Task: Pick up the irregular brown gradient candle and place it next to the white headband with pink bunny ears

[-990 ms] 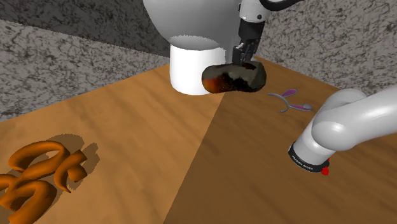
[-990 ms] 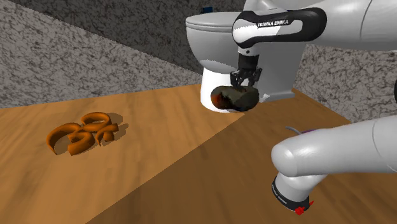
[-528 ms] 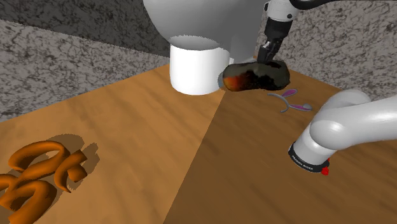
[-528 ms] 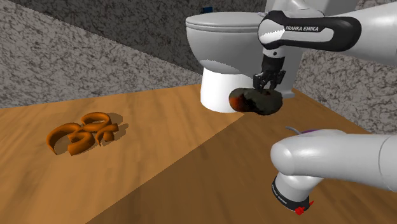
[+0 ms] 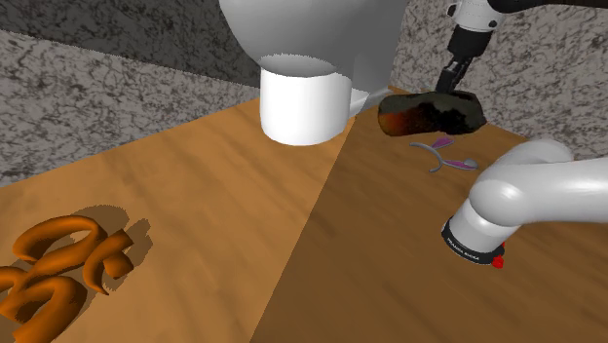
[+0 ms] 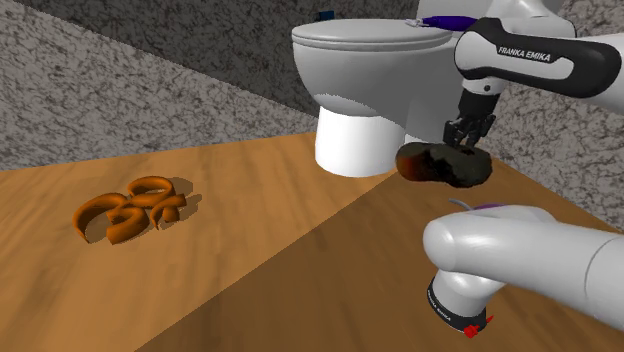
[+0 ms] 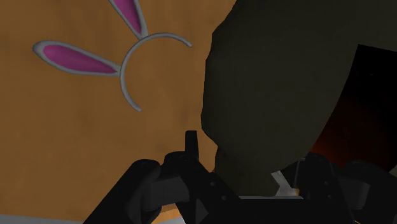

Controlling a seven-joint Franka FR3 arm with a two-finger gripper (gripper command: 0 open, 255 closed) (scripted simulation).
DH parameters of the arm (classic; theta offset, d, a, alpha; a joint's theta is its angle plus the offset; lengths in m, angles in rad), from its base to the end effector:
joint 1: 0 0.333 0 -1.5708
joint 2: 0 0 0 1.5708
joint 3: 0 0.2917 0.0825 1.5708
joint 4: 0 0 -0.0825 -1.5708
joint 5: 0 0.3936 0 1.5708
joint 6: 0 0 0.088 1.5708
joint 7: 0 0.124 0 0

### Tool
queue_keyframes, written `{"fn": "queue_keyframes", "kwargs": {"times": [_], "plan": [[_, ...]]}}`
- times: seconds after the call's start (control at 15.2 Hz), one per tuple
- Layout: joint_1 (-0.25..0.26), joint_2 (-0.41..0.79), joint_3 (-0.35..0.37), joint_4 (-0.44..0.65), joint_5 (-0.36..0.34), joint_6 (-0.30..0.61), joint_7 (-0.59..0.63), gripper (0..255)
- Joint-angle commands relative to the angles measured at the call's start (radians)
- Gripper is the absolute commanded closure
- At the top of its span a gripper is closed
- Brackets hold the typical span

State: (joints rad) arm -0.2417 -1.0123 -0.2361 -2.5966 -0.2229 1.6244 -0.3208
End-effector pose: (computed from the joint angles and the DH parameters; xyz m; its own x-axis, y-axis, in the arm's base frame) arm 0.2449 -0.1606 0.5049 0.9990 -0.0413 0.0192 -0.0418 -0.9987 0.0307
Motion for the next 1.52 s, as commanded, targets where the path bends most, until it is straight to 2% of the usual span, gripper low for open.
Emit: {"fn": "queue_keyframes", "kwargs": {"times": [0.0,0.4,0.79,1.12,1.45], "plan": [[-0.023,-0.026,-0.038,-0.002,-0.035,-0.018,-0.043,255],[-0.089,-0.053,-0.182,0.030,-0.158,-0.048,-0.192,255],[-0.128,-0.032,-0.331,0.102,-0.273,-0.057,-0.339,255],[-0.133,0.013,-0.457,0.191,-0.353,-0.051,-0.457,255],[-0.107,0.073,-0.588,0.306,-0.415,-0.039,-0.572,255]]}}
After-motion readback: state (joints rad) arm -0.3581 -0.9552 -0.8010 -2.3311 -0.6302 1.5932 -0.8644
